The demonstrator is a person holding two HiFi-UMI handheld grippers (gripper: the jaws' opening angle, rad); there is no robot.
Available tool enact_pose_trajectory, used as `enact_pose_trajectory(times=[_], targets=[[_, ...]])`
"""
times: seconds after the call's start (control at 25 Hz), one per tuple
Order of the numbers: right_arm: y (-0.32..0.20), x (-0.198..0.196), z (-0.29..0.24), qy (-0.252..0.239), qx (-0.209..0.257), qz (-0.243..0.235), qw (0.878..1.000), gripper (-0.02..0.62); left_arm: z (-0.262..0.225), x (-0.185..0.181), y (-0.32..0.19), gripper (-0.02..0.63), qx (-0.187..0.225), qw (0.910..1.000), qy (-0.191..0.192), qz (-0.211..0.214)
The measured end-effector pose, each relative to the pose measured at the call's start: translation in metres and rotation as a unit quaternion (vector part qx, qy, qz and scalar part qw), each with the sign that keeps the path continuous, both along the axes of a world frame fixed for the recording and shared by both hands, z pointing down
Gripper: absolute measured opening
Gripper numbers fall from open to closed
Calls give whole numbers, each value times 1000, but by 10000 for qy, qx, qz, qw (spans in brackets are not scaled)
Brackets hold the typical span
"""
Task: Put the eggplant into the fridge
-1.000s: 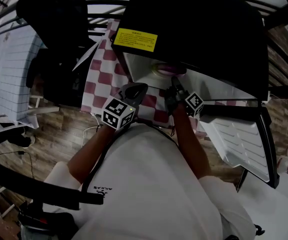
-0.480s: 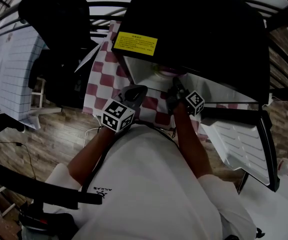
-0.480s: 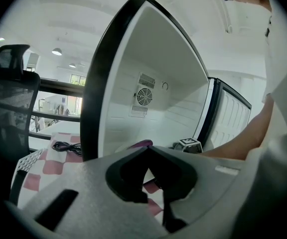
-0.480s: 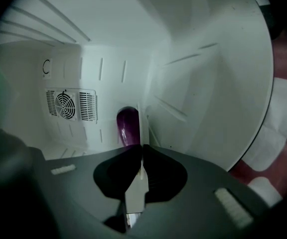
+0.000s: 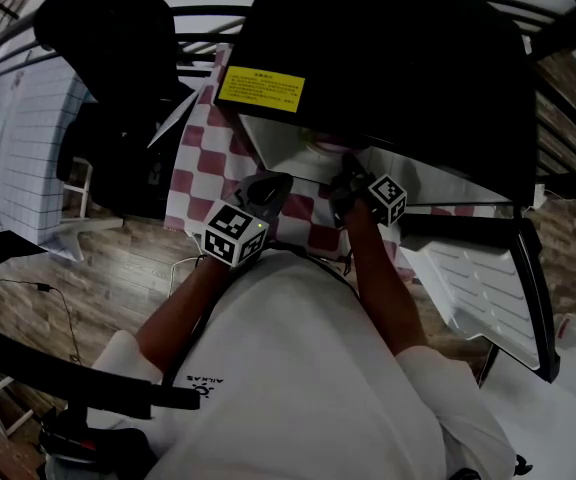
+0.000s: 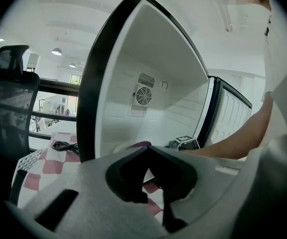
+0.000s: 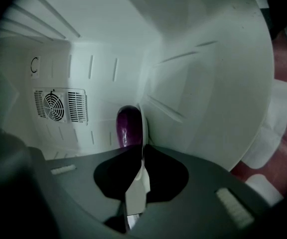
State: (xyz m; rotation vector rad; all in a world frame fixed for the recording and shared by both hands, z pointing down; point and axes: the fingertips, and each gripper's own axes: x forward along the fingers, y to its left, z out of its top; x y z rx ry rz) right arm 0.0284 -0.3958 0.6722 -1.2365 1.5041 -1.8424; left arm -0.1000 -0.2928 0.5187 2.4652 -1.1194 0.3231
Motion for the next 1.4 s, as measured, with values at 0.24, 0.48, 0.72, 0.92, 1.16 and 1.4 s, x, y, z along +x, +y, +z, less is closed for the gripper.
enact_pose_trajectory(times=[0.24,0.48,0.72,0.92,1.16,1.4], targets=[[1,-7,-9,-99,118,-243,9996,117,-1,6,0,6,13,10000,26,23],[6,-5,-16,-70,142,-362,9992,196,-4,15,2,6,39,9999,68,62],[15,4,-24,-201,264,-370,9988,184,-4,26,6,6,47,9999,110,120],[33,5,-41,-213,503,-577,9968,144,-7,37,8,6,65,9996,169,203],[61,6,-68,-89,950,-857,9917,52,-9,54,10,6,69,9991,216,350],[85,10,-92,246,1358,-1158,9836,6,-12,62,10,6,55,9987,263,431]])
